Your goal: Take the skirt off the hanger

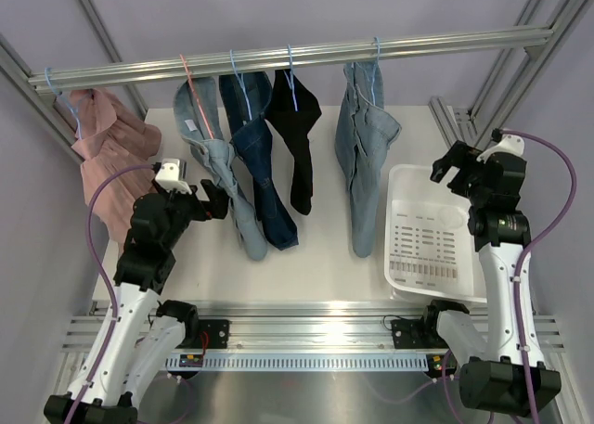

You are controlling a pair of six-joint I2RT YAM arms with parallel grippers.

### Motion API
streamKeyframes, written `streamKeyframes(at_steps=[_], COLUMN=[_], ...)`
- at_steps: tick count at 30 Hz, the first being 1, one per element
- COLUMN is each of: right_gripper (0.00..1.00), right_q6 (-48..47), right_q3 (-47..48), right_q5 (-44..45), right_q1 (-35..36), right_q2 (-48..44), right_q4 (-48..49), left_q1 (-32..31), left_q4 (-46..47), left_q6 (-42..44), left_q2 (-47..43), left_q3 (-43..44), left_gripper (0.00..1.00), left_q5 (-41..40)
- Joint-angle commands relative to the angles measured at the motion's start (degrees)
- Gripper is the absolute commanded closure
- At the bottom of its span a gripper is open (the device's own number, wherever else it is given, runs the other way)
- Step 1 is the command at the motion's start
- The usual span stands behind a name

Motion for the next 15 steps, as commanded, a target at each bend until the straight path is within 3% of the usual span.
streamKeyframes(at_steps=[1,4,8,13,15], right_gripper=[0.0,0.01,0.01,0.0,0.0], right_q6=[-4.4,-14.5,-34.3,-40.7,-33.4], right_q3=[5.6,7.4,7.4,8.0,7.8], right_q5=[-3.4,-13.7,-37.8,-51.8,-52.5], right_q1=[-0.2,-0.1,0.1,0.3,0.3], right_q2=[-0.1,-0.9,-1.8,1.8,4.0], right_q4=[-2.2,-5.4,-11.6,-19.2,-15.0], left_q1=[-0.2,-0.2,-0.2,-0.1,-0.2], left_q4=[2.7,0.7,-6.1,-14.6,-16.8], left_q6=[0.2,-0.4,-1.9,-5.0,-6.9], left_q2=[-1.0,-1.3,-1.1,-0.9,0.7], left_q3=[3.4,5.3,10.3,19.8,23.2], left_gripper=[0.01,0.01,0.01,0.01,0.01], left_q5=[-2.4,-4.3,-5.7,-5.7,-5.8])
